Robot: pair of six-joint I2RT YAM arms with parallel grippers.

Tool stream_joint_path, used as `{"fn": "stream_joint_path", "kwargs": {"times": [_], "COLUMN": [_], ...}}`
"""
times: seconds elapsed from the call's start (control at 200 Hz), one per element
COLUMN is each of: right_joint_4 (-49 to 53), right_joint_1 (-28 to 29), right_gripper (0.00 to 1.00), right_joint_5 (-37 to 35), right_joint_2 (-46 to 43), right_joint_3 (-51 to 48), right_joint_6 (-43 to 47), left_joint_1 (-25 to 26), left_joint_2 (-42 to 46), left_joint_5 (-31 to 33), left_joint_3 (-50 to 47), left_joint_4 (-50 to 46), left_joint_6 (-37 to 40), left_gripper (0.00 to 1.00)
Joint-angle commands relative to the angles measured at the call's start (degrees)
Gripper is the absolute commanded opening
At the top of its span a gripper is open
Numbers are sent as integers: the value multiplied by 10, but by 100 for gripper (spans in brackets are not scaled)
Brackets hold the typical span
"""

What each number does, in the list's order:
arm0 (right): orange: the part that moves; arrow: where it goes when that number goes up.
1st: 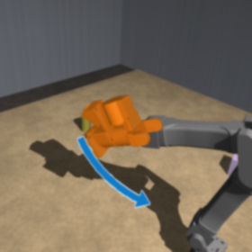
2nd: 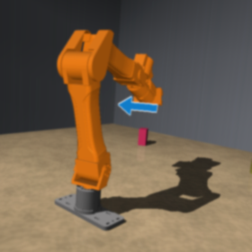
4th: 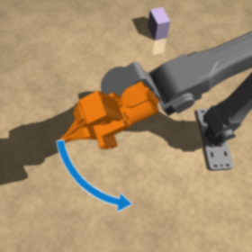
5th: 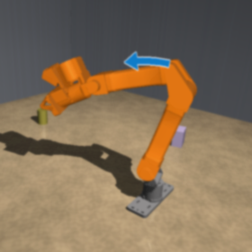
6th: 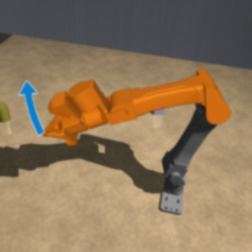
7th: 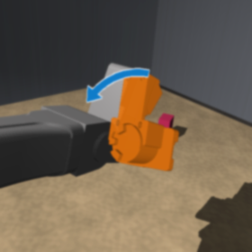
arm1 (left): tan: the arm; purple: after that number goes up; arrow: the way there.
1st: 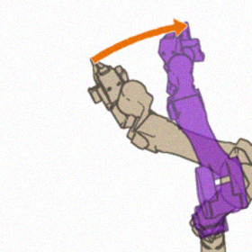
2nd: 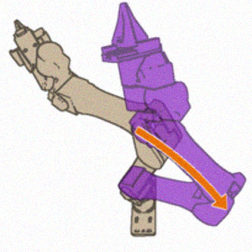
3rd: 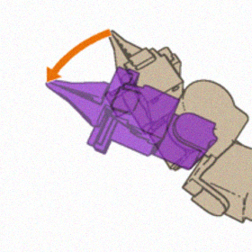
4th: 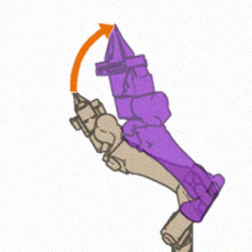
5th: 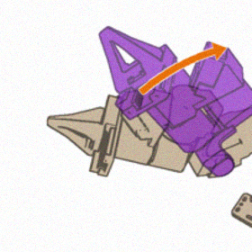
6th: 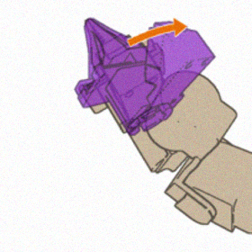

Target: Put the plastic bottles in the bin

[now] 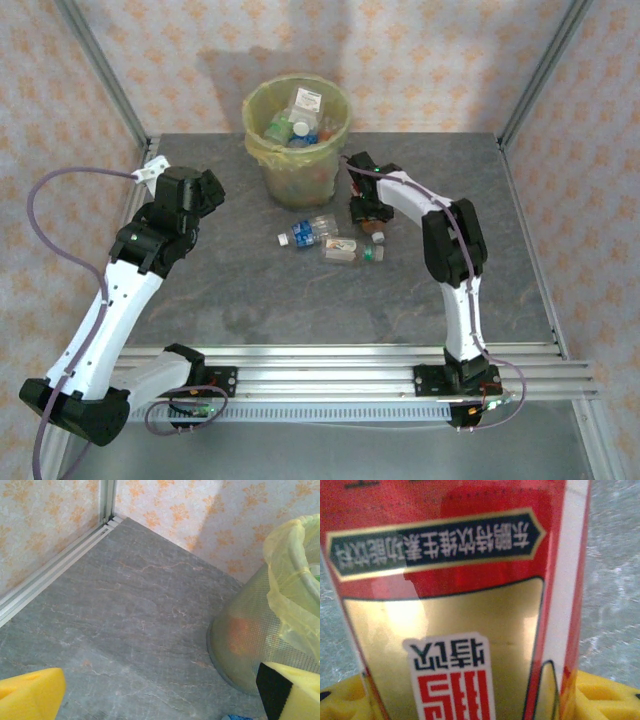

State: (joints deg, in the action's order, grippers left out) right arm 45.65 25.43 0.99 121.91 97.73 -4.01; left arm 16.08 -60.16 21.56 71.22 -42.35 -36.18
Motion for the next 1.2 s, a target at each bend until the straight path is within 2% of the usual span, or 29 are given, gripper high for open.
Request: {"fn": "stream_joint_path", "kwargs": {"times": [0.0,0.18,0.345,0.51,0.631,0.766,0.861,1.196], "right_joint_4": [25,51,67,57,55,84,78,-84], "right_joint_1": [-4,-4,-1,12,34,57,65,98], "right_gripper": [53,51,49,46,46,46,46,46], "right_joint_5": [-47,-46,14,81,111,114,125,113], "right_joint_2": [-87,-163,-197,-195,-156,-61,-1,76], "right_joint_3": [15,60,136,233,343,514,595,600], "right_joint_6": [-11,-29,-52,-69,-66,-55,-57,-28], "left_joint_1": [-5,-5,-5,-5,-5,-5,-5,-5], "left_joint_2": [-5,-11,-15,-21,-24,-25,-28,-49], "left_joint_5": [22,22,21,16,14,12,12,-2], "left_joint_3": [-6,-8,-10,-11,-11,-11,-9,-9], "left_joint_4": [-10,-9,-5,-5,-3,-1,1,9], "left_joint_6": [-8,-9,-10,-13,-14,-16,-17,-23], "left_gripper": [100,100,100,100,100,100,100,100]}}
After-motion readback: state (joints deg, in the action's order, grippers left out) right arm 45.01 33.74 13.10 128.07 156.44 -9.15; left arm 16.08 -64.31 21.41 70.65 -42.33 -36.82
